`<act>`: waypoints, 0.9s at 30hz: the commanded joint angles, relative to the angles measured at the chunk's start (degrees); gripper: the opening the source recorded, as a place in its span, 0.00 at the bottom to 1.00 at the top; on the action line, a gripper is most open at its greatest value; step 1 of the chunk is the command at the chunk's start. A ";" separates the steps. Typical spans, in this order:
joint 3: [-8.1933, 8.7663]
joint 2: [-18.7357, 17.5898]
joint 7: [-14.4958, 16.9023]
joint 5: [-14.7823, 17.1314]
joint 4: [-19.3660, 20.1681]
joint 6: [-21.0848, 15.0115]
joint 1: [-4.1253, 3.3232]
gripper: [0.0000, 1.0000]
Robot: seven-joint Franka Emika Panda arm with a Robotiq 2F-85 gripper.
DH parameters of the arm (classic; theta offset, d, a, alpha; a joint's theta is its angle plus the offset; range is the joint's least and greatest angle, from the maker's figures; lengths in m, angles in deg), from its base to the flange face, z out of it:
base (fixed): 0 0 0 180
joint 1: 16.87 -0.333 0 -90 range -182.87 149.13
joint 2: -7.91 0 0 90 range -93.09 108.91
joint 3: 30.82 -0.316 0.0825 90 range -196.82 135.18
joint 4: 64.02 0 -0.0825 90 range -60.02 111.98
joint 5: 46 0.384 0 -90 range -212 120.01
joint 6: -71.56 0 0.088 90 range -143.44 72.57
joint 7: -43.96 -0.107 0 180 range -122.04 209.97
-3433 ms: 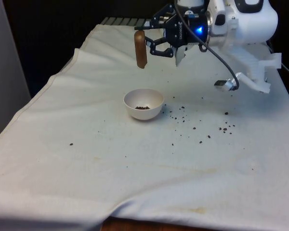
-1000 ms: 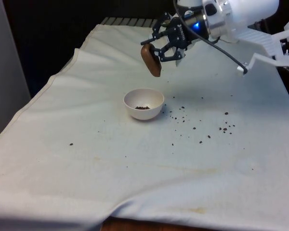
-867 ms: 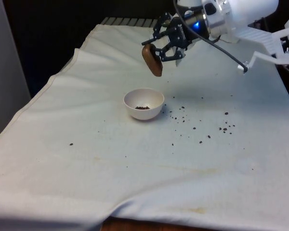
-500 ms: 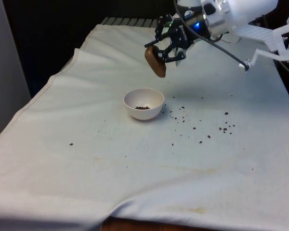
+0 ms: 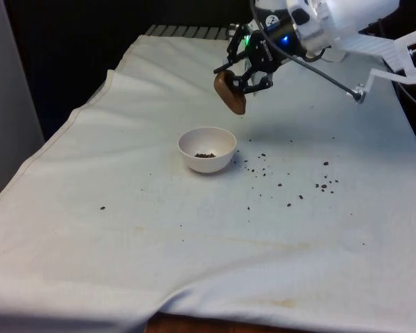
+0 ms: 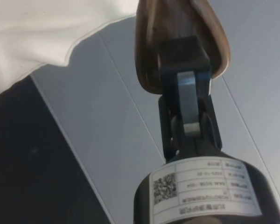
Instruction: Pour the coffee beans from the cup into the bowl.
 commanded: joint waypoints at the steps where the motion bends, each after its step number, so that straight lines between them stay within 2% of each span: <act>1: 0.00 0.00 0.00 0.00 0.00 0.00 0.00 0.03; 2: -0.11 0.63 1.09 0.97 0.69 -1.60 0.69 0.03; 5: 0.17 0.74 2.01 1.89 0.86 -2.41 0.92 0.03; 7: 0.63 0.86 2.98 2.64 0.97 -3.21 0.97 0.03; 8: 0.80 0.40 2.06 2.01 0.52 -1.89 0.40 0.03; 9: 0.80 0.92 3.27 2.86 1.03 -3.44 0.97 0.03; 10: 0.92 0.86 3.67 3.09 0.97 -3.67 1.03 0.03; 15: 1.55 0.74 6.25 4.70 0.80 -4.24 1.09 0.03; 16: 1.66 0.46 4.81 3.72 0.57 -3.38 0.57 0.03; 17: 1.60 0.69 6.65 4.98 0.74 -4.24 1.03 0.03; 23: 2.52 0.63 10.03 6.70 0.57 -4.81 1.32 0.03; 24: 2.69 0.63 10.54 6.99 0.57 -4.93 1.32 0.03; 25: 2.92 0.46 9.74 6.42 0.40 -4.01 0.74 0.03; 26: 2.86 0.63 11.12 7.22 0.57 -5.10 1.32 0.03; 27: 3.09 0.69 11.57 7.39 0.57 -5.27 1.32 0.03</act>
